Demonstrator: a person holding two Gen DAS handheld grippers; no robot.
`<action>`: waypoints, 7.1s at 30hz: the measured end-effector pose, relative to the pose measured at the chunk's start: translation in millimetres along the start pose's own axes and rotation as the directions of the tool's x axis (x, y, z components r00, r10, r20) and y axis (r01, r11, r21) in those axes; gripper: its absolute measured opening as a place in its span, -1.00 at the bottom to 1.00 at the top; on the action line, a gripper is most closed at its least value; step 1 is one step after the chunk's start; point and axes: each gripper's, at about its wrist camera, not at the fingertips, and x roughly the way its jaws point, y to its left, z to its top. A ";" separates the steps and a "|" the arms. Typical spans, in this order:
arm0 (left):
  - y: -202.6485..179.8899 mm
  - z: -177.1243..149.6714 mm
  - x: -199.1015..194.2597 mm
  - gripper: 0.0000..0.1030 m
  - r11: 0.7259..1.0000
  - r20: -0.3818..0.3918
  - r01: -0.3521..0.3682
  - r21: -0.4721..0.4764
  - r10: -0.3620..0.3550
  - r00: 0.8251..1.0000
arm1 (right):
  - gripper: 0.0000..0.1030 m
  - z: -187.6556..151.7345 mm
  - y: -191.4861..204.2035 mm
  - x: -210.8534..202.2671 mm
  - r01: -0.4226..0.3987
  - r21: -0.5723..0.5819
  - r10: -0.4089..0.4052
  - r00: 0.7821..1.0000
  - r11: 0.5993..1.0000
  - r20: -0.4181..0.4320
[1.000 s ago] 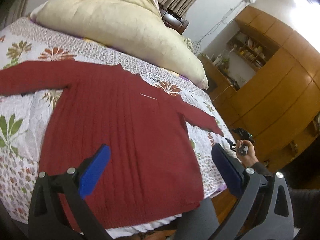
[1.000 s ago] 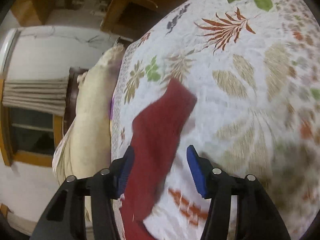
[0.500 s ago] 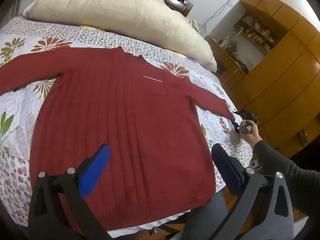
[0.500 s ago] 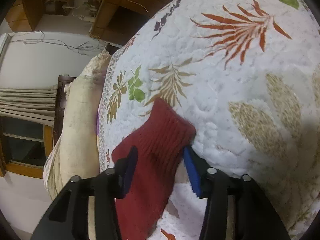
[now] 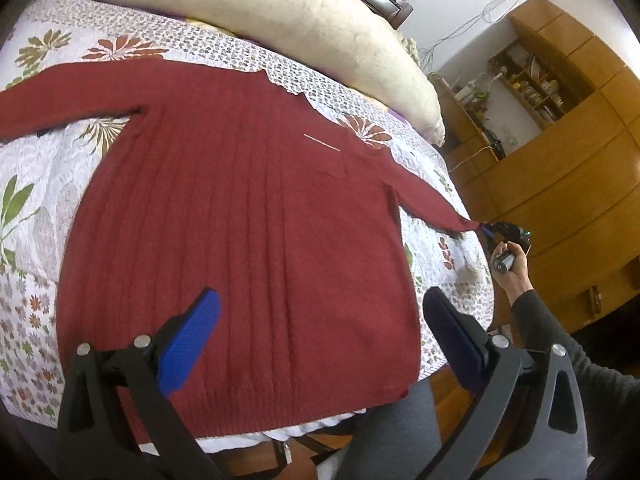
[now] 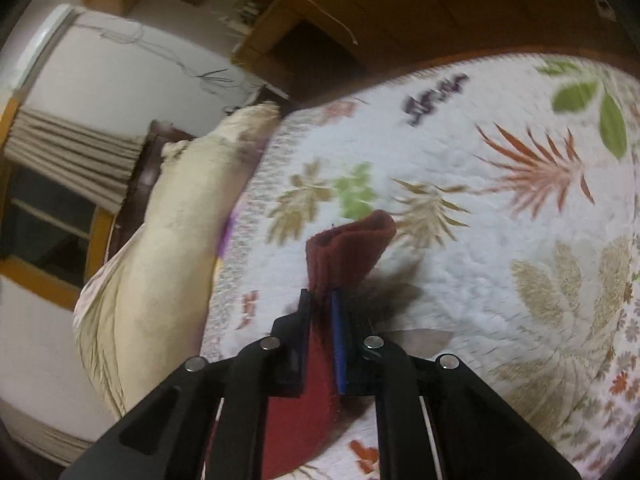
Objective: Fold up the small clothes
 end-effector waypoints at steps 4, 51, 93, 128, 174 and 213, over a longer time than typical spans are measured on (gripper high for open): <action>-1.9 -0.2 -10.2 0.95 1.000 0.021 0.014 0.004 -0.014 1.000 | -0.82 -9.1 39.3 -13.0 -0.028 -0.090 0.028 1.000 0.996 0.002; -22.3 158.5 331.3 0.95 0.866 -0.282 0.241 -0.438 -0.387 0.878 | 0.05 -363.8 99.4 2.3 -0.215 -0.556 -0.007 0.929 0.803 -0.370; 84.3 315.9 179.5 -0.86 0.991 -0.122 -0.049 -0.127 0.034 0.992 | 0.28 -436.4 73.7 -51.4 -0.299 -0.462 0.024 0.859 0.835 -0.512; 145.5 267.1 179.7 0.05 0.980 -0.165 -0.069 -0.188 0.038 0.986 | 0.41 -445.6 117.1 -45.3 -0.316 -0.494 -0.018 0.829 0.810 -0.559; 215.9 265.2 150.6 -0.30 0.929 -0.031 -0.186 -0.320 0.186 0.982 | 0.50 -451.3 125.5 -55.8 -0.343 -0.476 -0.009 0.804 0.809 -0.594; 405.2 183.2 -194.5 -0.68 0.773 0.225 -0.210 -0.599 0.414 0.882 | 0.63 -600.6 303.4 -39.9 -0.659 -0.599 -0.061 0.648 0.455 -0.759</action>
